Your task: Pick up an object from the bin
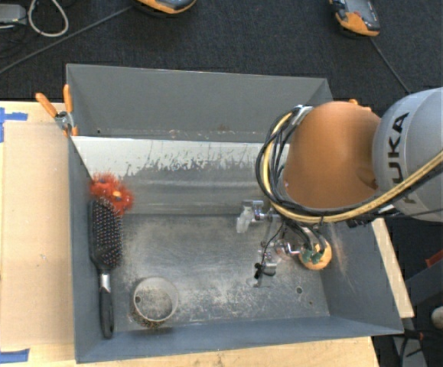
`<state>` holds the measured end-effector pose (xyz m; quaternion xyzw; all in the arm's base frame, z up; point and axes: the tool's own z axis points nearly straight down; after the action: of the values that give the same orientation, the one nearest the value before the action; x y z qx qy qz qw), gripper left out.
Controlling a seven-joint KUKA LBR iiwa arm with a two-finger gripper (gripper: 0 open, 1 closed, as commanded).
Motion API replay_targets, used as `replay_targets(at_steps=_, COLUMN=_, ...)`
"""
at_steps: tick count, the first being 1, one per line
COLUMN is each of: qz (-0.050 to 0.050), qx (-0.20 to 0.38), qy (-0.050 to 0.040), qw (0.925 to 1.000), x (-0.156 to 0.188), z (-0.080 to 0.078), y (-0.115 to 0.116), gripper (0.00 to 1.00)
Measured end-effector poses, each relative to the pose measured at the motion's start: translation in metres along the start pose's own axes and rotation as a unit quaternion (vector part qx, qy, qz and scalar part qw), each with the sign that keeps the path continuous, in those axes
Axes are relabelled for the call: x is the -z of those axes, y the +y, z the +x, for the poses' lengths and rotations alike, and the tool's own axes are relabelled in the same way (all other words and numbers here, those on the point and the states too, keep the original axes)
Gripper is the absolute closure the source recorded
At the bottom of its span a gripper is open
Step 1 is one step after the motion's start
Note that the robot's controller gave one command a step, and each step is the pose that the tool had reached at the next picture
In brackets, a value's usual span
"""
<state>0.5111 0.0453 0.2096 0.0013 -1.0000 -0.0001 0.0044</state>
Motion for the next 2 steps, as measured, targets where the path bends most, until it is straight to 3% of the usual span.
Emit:
replay_targets(at_steps=1, qz=0.0, qx=-0.001, qy=-0.0034, qw=1.0, x=0.003, z=-0.002, y=0.0, gripper=0.0)
replay_targets(at_steps=2, qz=-0.001, qx=-0.013, qy=-0.0089, qw=0.9999, x=-0.06, z=-0.062, y=0.008, gripper=0.0)
